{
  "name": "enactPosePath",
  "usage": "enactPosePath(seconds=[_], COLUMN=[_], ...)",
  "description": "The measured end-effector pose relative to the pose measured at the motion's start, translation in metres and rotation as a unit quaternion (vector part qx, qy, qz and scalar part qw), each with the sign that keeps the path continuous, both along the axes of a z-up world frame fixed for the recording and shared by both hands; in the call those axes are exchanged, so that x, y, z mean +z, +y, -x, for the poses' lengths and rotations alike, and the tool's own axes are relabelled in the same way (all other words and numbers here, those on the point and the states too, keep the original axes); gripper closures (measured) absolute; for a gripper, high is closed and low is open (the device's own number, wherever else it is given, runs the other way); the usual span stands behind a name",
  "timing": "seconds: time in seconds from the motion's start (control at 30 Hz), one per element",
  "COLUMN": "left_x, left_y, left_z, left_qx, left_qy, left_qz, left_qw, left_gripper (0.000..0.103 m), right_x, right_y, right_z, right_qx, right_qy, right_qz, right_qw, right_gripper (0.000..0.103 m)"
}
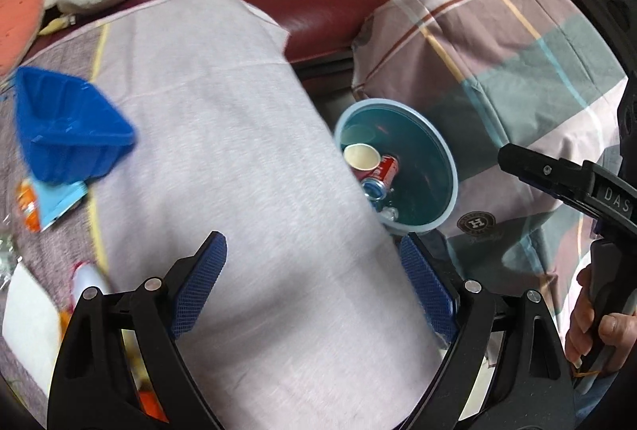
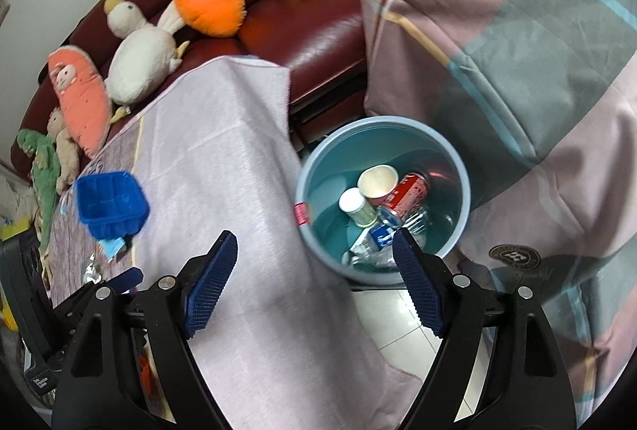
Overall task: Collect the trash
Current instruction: 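Move both open tools back over the trash on the table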
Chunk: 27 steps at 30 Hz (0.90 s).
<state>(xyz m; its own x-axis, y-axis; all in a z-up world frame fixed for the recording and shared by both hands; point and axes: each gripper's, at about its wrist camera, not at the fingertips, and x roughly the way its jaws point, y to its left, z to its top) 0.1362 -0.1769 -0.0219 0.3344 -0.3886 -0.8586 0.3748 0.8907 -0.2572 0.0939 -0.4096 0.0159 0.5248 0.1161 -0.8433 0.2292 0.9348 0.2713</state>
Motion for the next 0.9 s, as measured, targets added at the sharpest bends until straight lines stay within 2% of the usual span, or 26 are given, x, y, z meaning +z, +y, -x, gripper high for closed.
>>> enactPosePath(seconds=[0.3, 0.57, 0.73, 0.9], left_x=[0.012, 0.014, 0.009, -0.010], left_y=[0.078, 0.166, 0.222, 0.269], left_z=[0.023, 0.040, 0.048, 0.058], left_qx=[0.047, 0.099, 0.137, 0.165], left_qy=[-0.013, -0.021, -0.021, -0.006], left_qz=[-0.003, -0.002, -0.003, -0.012], left_qw=[0.9988, 0.9948, 0.9903, 0.9862], left_gripper=[0.014, 0.014, 0.014, 0.014], right_x=[0.005, 0.001, -0.007, -0.018], right_y=[0.072, 0.151, 0.203, 0.253], right_z=[0.014, 0.024, 0.025, 0.025], right_qx=[0.058, 0.121, 0.166, 0.207], right_qy=[0.006, 0.024, 0.042, 0.061], right_qz=[0.009, 0.020, 0.024, 0.024], right_qw=[0.998, 0.992, 0.985, 0.976], right_gripper=[0.026, 0.026, 0.026, 0.026])
